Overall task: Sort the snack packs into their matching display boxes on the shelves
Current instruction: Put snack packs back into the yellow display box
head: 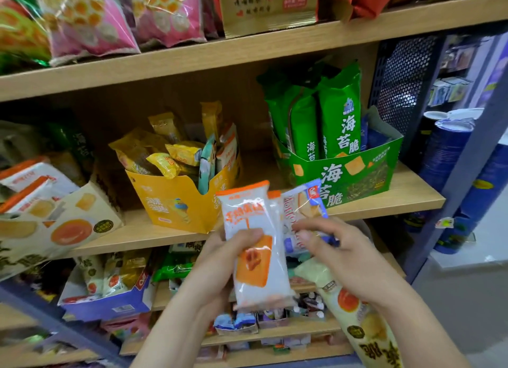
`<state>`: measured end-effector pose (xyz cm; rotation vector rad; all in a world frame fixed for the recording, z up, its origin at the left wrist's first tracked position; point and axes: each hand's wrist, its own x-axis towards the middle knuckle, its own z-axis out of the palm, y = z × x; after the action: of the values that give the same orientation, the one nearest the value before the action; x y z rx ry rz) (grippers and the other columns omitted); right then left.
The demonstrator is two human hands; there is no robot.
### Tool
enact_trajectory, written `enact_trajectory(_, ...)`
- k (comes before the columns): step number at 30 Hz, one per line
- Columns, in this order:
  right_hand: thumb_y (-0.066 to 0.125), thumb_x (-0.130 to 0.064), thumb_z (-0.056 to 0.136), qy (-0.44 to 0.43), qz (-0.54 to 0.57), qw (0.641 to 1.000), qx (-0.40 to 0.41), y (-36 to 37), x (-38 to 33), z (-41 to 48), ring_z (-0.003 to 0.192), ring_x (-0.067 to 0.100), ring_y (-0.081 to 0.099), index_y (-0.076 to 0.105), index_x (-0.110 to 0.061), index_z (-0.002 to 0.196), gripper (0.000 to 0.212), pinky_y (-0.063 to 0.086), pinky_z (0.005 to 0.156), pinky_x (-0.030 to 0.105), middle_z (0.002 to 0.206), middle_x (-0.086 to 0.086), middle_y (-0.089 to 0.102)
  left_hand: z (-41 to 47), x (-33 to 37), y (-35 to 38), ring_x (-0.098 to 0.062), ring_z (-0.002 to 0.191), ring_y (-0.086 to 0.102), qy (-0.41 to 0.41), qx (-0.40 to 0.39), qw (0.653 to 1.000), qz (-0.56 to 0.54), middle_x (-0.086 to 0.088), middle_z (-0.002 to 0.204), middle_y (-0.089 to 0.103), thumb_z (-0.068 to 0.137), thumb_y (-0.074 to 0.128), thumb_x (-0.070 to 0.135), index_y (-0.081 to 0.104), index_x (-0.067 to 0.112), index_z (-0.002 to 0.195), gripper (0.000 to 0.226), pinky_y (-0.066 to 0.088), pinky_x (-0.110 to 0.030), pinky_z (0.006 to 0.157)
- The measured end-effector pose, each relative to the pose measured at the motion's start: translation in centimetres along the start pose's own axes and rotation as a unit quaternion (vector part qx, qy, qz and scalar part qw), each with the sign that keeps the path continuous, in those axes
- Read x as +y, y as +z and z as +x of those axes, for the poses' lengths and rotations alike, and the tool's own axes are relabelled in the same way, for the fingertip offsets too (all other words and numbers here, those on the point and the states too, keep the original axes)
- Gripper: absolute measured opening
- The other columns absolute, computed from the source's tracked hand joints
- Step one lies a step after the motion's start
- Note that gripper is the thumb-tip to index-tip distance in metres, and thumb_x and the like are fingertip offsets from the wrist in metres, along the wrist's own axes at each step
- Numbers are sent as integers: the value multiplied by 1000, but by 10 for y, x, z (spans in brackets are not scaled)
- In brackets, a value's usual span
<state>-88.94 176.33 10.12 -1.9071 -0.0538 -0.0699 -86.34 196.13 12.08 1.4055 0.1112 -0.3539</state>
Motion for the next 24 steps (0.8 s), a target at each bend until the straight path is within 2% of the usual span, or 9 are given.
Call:
enact_trajectory(1,64,-38,91,-10,-5,1000,17,-5,-2,-1,109,-7,56,71,-41,101,13,41,82,6,117,-12,62,7,4,1,-25,72,72,-4,23,999,-24,-13,90,76,61,81,20,65,9,106,49,59,-37,66)
enact_trajectory(3,59,-15,97,-26,-19,999,36,-16,-1,-4,102,-3,59,75,-38,93,29,45,77,10,112,-10,66,25,11,5,-24,71,71,-14,48,998,-39,-11,86,76,75,75,22,66,11,102,31,58,-38,72)
enact_trajectory(6,58,-9,96,-13,-1,999,45,-30,0,-8,99,9,63,77,-40,87,37,49,87,33,107,-15,69,59,21,16,-26,81,71,-18,64,998,-6,-9,86,76,85,72,26,67,14,99,19,55,-45,89)
enact_trajectory(9,58,-3,95,-21,34,998,53,-35,0,-10,102,-8,61,78,-33,82,38,44,85,14,102,-24,71,83,30,27,-25,80,72,-21,77,997,16,-7,85,77,85,72,30,67,14,106,27,58,-42,81)
enact_trajectory(11,59,1,94,-24,52,996,61,-36,1,-11,95,-9,63,75,-29,80,37,44,76,6,97,-22,72,89,31,30,-24,77,72,-27,71,997,1,-7,86,77,84,73,31,67,14,106,28,58,-40,78)
enact_trajectory(13,59,3,93,-15,85,994,66,-37,4,-12,88,2,67,71,-29,79,38,50,71,13,97,-20,72,84,28,29,-25,78,72,-36,46,997,-41,-9,88,76,85,71,28,67,14,102,23,58,-43,84)
enact_trajectory(15,58,4,93,-8,96,992,77,-38,3,-12,88,8,68,69,-32,81,39,53,68,21,98,-19,71,70,25,25,-24,75,70,-36,20,995,-88,-9,86,75,86,68,25,66,14,99,17,57,-41,80)
enact_trajectory(20,61,2,92,-3,167,984,65,-32,-4,-8,79,10,73,54,-47,113,54,54,60,19,95,-8,74,32,21,4,-23,69,70,-10,-13,990,-139,-9,80,73,59,74,20,64,12,97,40,58,-39,71)
enact_trajectory(24,67,1,87,8,216,972,89,-21,-7,1,79,17,75,53,-46,121,59,56,60,24,97,-5,77,14,16,-14,-25,65,72,21,-46,986,-158,-10,79,74,12,96,27,75,11,85,78,61,-40,60)
